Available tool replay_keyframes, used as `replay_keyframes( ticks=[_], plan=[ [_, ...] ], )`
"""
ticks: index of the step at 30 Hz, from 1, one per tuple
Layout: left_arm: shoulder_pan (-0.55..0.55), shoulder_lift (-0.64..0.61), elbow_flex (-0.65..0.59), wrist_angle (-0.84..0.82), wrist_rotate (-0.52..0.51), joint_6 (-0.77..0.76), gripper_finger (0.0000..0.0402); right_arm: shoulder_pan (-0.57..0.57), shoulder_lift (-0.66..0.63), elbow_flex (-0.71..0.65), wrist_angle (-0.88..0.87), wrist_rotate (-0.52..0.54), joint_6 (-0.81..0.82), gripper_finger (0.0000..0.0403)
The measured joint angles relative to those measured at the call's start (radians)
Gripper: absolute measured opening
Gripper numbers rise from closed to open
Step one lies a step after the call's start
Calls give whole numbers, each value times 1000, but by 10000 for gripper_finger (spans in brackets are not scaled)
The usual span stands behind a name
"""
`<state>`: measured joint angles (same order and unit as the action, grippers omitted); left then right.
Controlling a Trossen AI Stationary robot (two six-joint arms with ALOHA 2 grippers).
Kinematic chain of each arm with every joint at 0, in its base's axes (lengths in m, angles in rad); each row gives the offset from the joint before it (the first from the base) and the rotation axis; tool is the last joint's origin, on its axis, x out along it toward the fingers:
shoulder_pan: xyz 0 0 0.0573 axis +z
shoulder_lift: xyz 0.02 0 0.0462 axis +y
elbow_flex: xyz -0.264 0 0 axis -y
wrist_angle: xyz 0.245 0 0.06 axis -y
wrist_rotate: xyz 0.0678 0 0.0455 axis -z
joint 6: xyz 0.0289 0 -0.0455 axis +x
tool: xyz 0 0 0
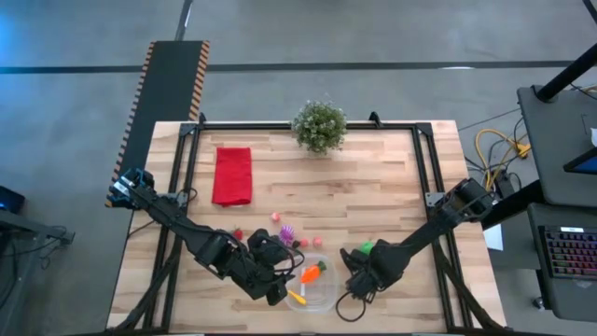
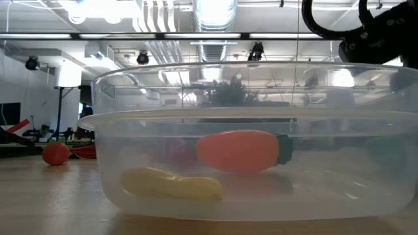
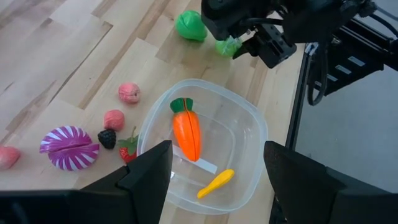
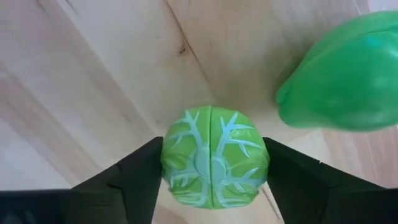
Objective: Pick and placing Produce into tupperware
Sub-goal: Put the green cabbage into the transparent bin
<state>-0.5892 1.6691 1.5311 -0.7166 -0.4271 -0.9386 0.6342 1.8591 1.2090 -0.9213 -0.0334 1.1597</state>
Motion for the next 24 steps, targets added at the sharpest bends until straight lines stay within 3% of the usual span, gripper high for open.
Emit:
replay_keyframes(
  ticks=[7,13,18,24],
  plan=[
    [0,0,0,0,0,-1,240,0,-4,109,-43,-13,-27,238],
    [0,0,0,5,-1,-1,240,-3,-6,292,-47,70,-88,242],
    [-29,-7,3,59,-51,2,240,-28,3,411,-36,135,-155,243],
    [-80,-22,4,46,-107,-25,240,-79,84,458,-34,114,-234,244]
  ],
)
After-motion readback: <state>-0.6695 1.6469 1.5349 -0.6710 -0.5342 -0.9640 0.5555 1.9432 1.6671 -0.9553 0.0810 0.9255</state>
